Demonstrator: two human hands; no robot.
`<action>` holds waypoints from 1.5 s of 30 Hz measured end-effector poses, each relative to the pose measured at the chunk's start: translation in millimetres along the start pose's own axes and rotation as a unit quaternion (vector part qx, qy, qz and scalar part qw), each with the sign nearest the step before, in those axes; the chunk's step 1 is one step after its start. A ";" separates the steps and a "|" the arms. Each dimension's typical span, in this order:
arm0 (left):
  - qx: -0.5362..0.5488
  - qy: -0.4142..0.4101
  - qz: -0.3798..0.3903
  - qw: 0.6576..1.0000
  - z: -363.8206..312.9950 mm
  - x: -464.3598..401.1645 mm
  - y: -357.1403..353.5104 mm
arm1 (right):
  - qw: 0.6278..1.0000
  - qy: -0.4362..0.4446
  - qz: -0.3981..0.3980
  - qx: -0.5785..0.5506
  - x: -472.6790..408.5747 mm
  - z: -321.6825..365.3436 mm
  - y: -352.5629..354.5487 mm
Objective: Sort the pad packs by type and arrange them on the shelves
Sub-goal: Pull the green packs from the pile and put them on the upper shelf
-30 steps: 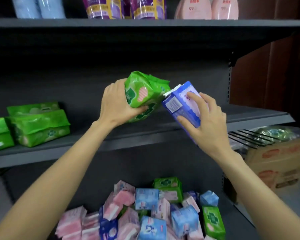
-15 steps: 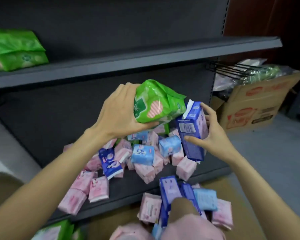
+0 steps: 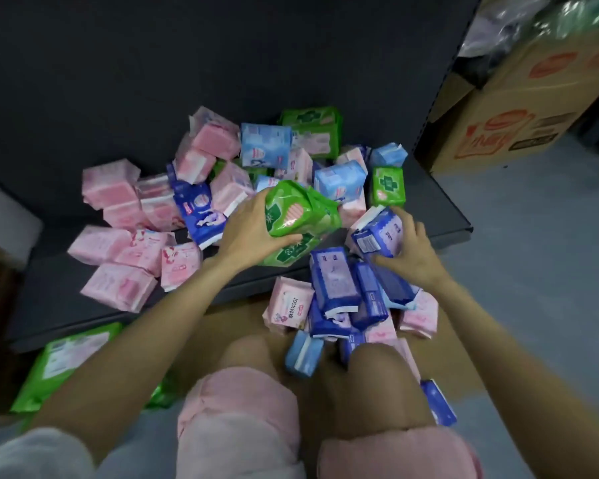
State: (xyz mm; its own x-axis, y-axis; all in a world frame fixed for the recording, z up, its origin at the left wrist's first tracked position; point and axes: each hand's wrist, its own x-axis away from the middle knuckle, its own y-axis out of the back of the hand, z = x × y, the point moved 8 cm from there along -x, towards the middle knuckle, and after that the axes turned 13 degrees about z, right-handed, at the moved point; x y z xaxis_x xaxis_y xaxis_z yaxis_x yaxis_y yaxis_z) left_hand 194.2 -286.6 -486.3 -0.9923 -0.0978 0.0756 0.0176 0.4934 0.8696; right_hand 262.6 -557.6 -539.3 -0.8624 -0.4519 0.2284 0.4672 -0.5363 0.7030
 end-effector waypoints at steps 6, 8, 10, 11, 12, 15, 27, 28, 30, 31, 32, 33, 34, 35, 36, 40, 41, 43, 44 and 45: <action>0.025 0.038 0.013 0.999 57.1 9.9 -53.8 | 0.996 -0.041 0.073 -0.020 -13.4 -17.4 -93.1; 0.032 0.055 -0.005 0.998 75.3 14.8 -57.9 | 0.996 -0.023 0.086 -0.007 -20.0 -9.6 -121.5; 0.042 0.085 -0.031 0.995 96.0 23.0 -60.7 | 0.992 -0.014 0.111 0.058 -28.8 0.9 -149.5; 0.050 0.096 -0.045 0.993 108.5 31.3 -62.9 | 0.986 0.001 0.125 0.109 -30.7 6.6 -167.2; 0.062 0.097 -0.056 0.992 116.2 39.0 -63.9 | 0.978 0.022 0.129 0.160 -30.4 11.5 -179.8; 0.094 0.119 -0.067 0.986 146.6 75.1 -75.5 | 0.931 0.101 0.182 0.299 -13.3 25.0 -236.8; 0.121 0.203 -0.184 0.954 238.5 196.7 -90.8 | 0.962 0.191 0.181 0.077 0.7 63.5 -343.3; 0.117 0.204 -0.178 0.955 242.4 197.2 -94.2 | 0.951 0.196 0.194 0.139 -2.2 57.8 -354.3; 0.118 0.205 -0.160 0.958 247.4 195.4 -103.4 | 0.907 0.186 0.217 0.309 -6.9 38.4 -370.4; 0.122 0.203 -0.146 0.960 249.8 193.6 -109.6 | 0.879 0.175 0.225 0.382 -6.2 26.2 -374.3; 0.125 0.201 -0.132 0.963 251.2 192.4 -115.5 | 0.853 0.168 0.231 0.437 -3.2 14.5 -375.9; 0.125 0.200 -0.121 0.964 252.7 191.9 -120.8 | 0.827 0.172 0.228 0.484 0.4 5.2 -375.9; 0.125 0.200 -0.111 0.965 254.3 191.5 -125.5 | 0.810 0.176 0.224 0.512 2.5 -2.2 -375.7; 0.126 0.198 -0.103 0.967 256.2 191.3 -129.8 | 0.812 0.184 0.214 0.511 4.3 -5.0 -373.2; 0.128 0.193 -0.097 0.968 257.8 191.2 -133.4 | 0.829 0.200 0.207 0.480 5.0 -6.5 -372.2; 0.161 0.193 -0.074 0.965 265.1 197.9 -142.0 | 0.925 0.260 0.132 0.242 5.3 31.8 -345.0; 0.169 0.202 -0.072 0.962 270.1 205.5 -140.4 | 0.941 0.259 0.122 0.181 4.1 49.0 -341.3; 0.190 0.207 -0.062 0.958 269.9 212.1 -139.4 | 0.947 0.268 0.160 0.077 0.2 79.4 -336.5; 0.203 0.211 -0.063 0.954 272.2 219.5 -134.3 | 0.937 0.280 0.204 0.040 -1.6 98.1 -343.5; 0.212 0.213 -0.068 0.951 275.9 229.4 -125.1 | 0.922 0.301 0.243 0.026 -1.5 120.9 -352.7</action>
State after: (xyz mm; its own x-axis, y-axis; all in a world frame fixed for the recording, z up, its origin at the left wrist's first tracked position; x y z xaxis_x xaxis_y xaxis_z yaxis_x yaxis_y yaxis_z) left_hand -69.5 -132.2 -712.3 -0.8408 -0.4819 0.2465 -0.2474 0.7473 0.6167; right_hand 75.6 -281.6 -706.1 -0.2817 -0.9518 0.1210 0.7461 -0.1380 0.6514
